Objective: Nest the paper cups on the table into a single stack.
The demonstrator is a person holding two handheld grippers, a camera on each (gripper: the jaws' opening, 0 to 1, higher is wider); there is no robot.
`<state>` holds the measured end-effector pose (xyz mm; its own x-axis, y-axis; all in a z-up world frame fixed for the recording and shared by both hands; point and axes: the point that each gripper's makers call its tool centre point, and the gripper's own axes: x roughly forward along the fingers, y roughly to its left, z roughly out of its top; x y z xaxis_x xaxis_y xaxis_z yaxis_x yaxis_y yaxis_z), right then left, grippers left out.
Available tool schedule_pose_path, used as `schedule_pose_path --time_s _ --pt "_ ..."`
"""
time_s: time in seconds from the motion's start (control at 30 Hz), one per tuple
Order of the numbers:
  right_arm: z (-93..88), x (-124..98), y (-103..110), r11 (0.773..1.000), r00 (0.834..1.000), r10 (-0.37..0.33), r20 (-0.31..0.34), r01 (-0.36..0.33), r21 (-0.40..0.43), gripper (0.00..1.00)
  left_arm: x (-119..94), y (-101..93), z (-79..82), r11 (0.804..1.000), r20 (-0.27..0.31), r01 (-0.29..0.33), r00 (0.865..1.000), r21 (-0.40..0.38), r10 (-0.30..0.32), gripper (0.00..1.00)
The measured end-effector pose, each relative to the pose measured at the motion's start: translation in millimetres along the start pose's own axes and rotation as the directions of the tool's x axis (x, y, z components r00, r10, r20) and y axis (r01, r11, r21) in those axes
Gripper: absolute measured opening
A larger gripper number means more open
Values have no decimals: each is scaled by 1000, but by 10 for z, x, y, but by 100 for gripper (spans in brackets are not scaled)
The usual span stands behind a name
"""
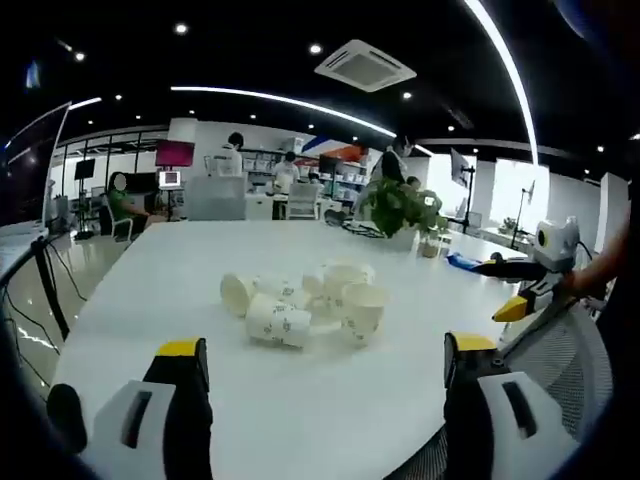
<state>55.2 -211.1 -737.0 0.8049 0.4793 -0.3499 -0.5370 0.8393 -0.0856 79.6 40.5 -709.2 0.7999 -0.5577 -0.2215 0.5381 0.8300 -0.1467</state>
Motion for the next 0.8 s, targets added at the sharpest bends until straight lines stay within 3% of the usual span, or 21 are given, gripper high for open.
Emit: schedule_pose_path --time_s 0.8 --pt "12 -12 -21 1000 1000 -11 11 11 5 100 -13 28 15 1000 14 -13 1000 11 13 98"
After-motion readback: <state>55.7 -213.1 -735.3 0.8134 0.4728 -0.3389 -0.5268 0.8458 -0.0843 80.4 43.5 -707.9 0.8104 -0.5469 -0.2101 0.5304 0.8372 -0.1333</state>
